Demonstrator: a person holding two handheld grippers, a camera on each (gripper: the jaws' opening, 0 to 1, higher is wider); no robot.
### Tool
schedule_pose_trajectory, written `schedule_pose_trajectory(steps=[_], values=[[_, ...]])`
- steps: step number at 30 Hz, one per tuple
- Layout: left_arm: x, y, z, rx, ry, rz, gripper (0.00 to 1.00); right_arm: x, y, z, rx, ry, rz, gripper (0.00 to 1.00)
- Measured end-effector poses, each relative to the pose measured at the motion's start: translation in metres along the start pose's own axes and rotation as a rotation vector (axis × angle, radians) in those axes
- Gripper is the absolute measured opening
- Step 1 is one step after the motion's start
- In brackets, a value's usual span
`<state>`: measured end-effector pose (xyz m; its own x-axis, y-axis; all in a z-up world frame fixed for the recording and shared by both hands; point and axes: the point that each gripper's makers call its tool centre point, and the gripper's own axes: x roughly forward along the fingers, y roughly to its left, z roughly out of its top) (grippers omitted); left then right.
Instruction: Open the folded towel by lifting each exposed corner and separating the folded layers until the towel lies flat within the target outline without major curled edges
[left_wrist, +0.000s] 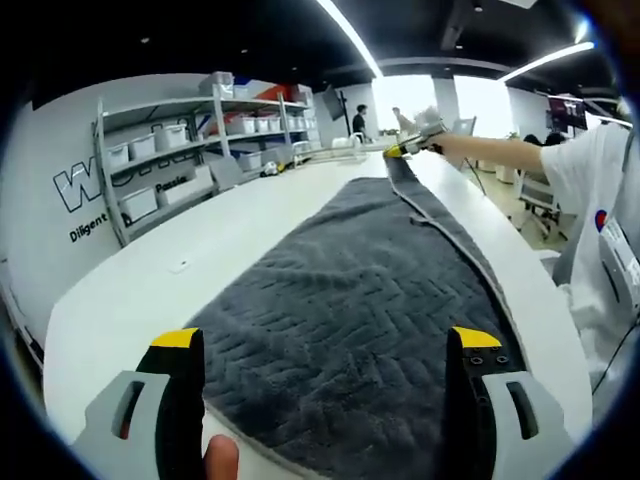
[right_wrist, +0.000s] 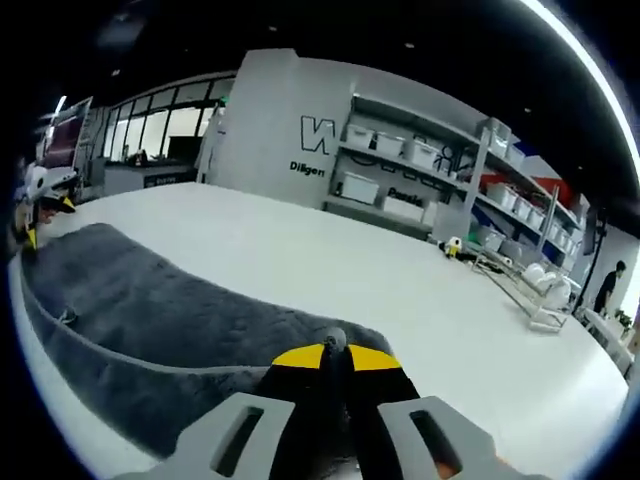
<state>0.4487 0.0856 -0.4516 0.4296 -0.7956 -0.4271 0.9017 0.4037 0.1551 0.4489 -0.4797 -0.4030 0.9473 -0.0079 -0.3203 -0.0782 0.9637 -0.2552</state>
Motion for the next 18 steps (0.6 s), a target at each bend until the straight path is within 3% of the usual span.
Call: schedule_pose_trajectory(steps=[8,18], values=[[0.0,0.0,0.001,0.004,0.0,-0.002,0.99,-0.029,0.004,-0.01,-0.014,-0.05,0.009,0.02],[0.002,-0.001,-0.002,0.006,0.011,-0.002,0.99,-0.052,-0.032,-0.033,0.016,-0.056,-0.043,0.03]])
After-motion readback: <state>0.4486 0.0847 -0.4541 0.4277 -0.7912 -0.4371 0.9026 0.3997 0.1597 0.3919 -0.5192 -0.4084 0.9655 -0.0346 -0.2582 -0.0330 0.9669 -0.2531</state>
